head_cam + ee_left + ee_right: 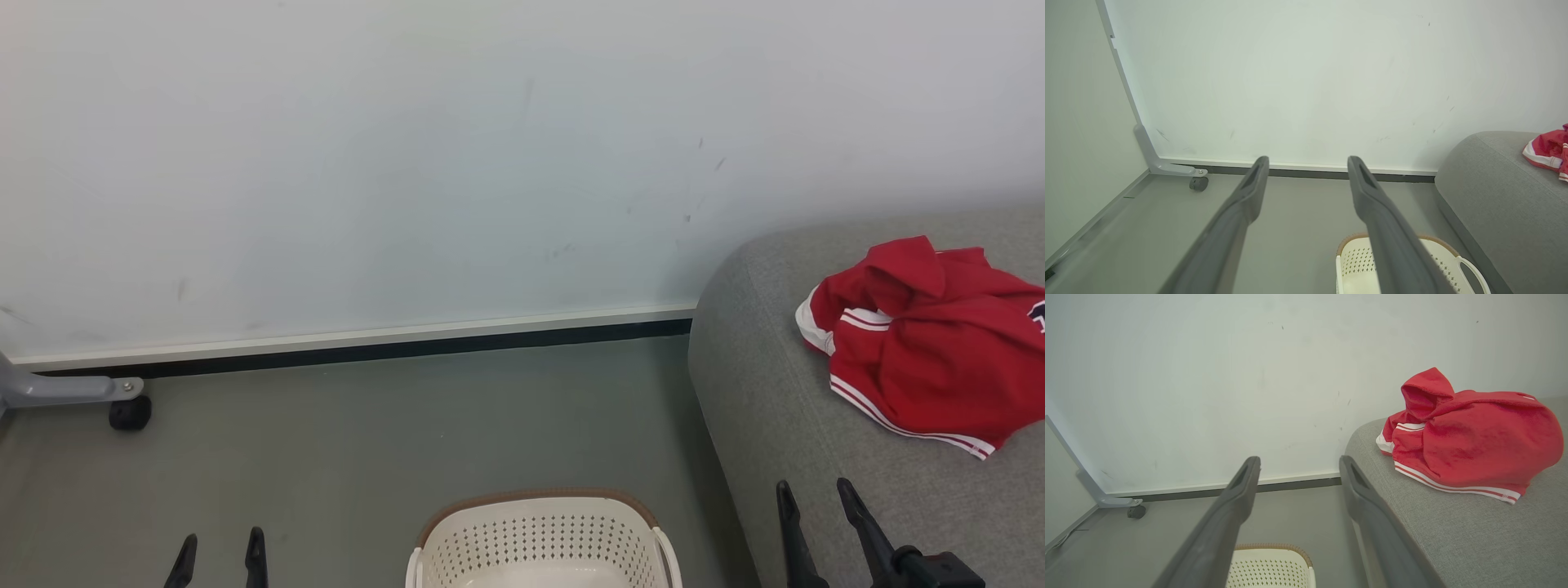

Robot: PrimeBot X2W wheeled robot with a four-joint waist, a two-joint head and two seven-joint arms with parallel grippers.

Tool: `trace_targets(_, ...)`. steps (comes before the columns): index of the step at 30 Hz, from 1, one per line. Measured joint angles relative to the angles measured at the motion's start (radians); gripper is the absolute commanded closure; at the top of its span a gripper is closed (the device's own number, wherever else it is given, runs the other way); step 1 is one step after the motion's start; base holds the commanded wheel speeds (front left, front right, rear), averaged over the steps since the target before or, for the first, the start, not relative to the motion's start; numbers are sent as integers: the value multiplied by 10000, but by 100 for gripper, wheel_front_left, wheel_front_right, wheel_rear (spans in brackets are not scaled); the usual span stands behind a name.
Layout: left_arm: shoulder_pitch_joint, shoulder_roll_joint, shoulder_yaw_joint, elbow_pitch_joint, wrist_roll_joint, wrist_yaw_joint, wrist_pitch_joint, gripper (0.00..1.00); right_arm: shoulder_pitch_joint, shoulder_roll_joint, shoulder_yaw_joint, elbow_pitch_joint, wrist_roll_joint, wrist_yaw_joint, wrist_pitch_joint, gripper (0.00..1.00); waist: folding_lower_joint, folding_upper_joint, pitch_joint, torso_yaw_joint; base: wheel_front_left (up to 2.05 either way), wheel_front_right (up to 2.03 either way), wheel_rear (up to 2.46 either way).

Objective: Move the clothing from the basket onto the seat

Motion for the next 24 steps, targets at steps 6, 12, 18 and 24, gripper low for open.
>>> trace_targets(6,2,-46,27,-75,244,0,0,0,62,104,-153,-140,-290,0,0,0,0,0,37,35,0,0,0)
trace_targets(12,4,-100,90,-161,405,0,0,0,163,167,-313,-201,-428,0,0,0,0,-1,76,89,0,0,0)
trace_targets(18,77,-236,23,98,474,-10,15,100,270,288,-328,48,-487,4,52,100,0,0,105,129,0,0,0)
trace_targets(24,210,-433,27,362,288,-94,119,100,464,378,-385,334,-332,33,151,100,0,0,121,130,0,0,0)
